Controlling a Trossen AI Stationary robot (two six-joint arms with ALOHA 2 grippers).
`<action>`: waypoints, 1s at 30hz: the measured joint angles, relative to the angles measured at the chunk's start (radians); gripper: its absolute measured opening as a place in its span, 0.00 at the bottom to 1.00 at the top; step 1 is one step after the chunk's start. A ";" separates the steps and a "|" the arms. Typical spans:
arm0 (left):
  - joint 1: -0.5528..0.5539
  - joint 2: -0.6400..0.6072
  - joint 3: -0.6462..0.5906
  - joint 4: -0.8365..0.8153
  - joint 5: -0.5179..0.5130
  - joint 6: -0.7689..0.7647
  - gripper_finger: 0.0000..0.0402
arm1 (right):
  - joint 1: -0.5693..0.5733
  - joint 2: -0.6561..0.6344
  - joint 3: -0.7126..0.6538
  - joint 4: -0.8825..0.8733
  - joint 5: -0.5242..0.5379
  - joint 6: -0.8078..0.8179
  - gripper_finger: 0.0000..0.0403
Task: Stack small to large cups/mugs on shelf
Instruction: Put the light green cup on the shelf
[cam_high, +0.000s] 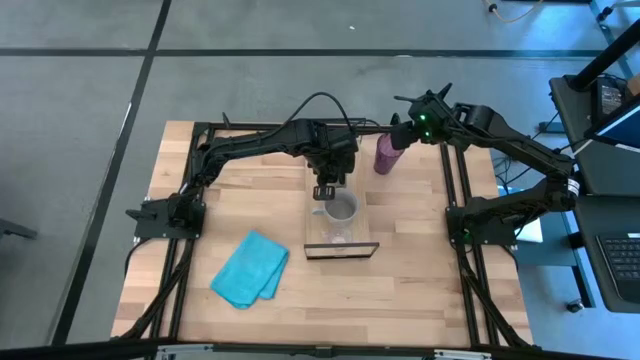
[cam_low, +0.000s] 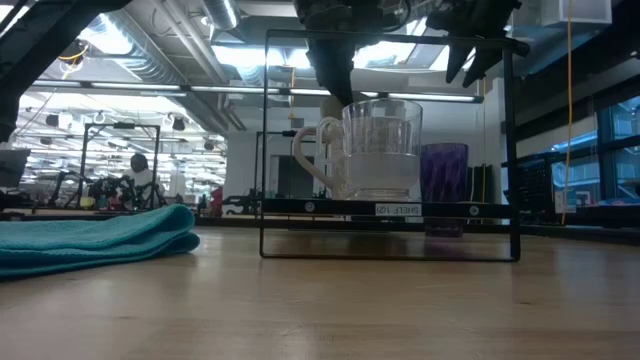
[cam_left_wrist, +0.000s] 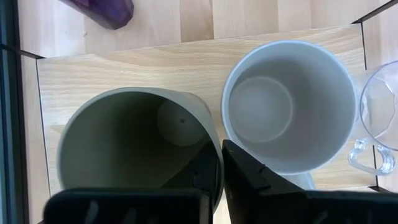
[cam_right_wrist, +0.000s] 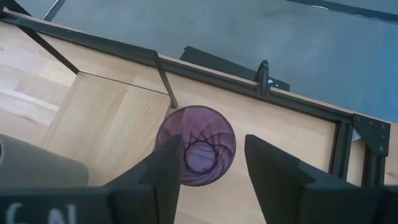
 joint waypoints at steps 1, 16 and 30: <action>0.000 0.000 0.000 0.000 0.000 0.000 0.04 | 0.000 0.000 0.000 0.000 0.000 0.000 0.43; -0.002 0.000 0.000 0.006 0.042 -0.035 0.05 | 0.000 0.000 0.000 -0.002 0.001 -0.025 0.43; -0.002 0.000 0.000 0.045 0.042 -0.052 0.13 | 0.000 0.000 0.000 -0.003 0.002 -0.047 0.43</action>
